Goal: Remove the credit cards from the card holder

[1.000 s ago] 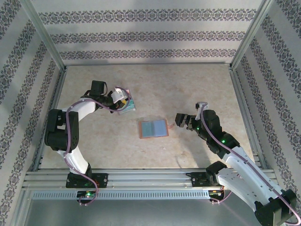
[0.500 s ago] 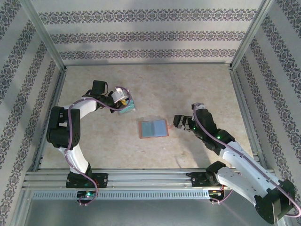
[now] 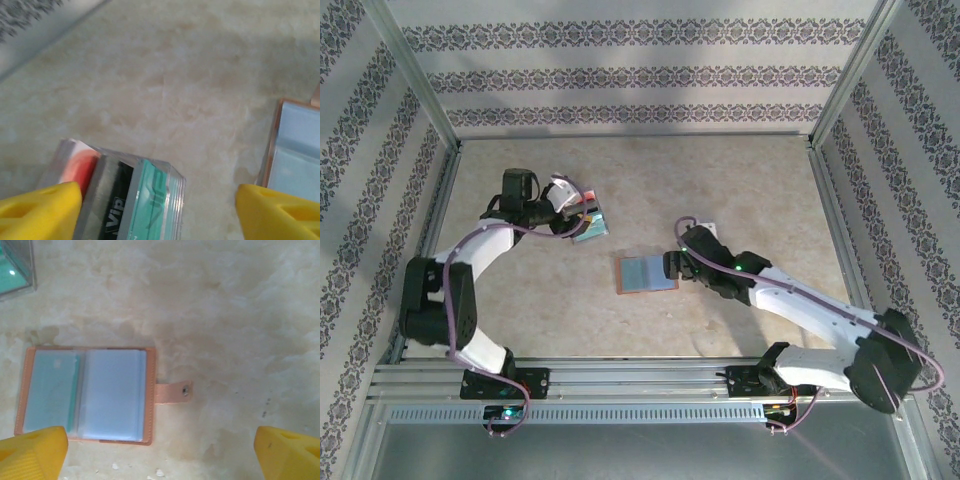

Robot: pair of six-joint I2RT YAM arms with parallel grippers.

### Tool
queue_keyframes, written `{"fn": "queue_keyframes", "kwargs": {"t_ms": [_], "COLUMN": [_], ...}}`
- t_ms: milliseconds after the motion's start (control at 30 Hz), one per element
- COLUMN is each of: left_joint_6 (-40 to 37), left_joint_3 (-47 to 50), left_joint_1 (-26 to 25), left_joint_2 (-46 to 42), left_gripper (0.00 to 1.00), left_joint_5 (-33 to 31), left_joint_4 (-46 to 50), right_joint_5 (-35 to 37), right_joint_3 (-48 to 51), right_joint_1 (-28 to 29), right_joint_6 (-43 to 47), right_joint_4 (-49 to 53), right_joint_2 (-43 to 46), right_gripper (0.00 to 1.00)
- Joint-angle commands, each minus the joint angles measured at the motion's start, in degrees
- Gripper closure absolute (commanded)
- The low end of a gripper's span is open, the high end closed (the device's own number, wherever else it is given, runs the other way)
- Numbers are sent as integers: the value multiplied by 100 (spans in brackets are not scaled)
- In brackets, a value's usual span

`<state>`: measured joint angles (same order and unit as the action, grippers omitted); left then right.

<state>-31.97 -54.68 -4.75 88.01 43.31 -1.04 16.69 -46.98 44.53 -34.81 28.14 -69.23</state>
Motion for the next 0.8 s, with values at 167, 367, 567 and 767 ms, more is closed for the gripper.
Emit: {"fn": "queue_keyframes", "kwargs": {"t_ms": [167, 367, 567, 767], "left_joint_6": [2292, 3468, 4135, 4450], "left_joint_3": [1148, 1781, 2122, 2351], "left_joint_1": [46, 47, 50, 45], "left_joint_2": [-1467, -2356, -3077, -3436], "left_gripper": [1, 1, 1, 1], "left_joint_5": [-1568, -3265, -3856, -4043], "left_joint_4": [-1856, -1799, -1075, -748], "right_joint_5": [115, -351, -390, -427], "right_joint_3": [-1045, -1631, -2230, -2740], "right_joint_1": [588, 729, 980, 1110], "right_joint_6": [-306, -378, -293, -115], "right_joint_4": [603, 748, 890, 932], "right_joint_2": [-1211, -2063, -2841, -3472], "right_gripper": [15, 23, 30, 37]}}
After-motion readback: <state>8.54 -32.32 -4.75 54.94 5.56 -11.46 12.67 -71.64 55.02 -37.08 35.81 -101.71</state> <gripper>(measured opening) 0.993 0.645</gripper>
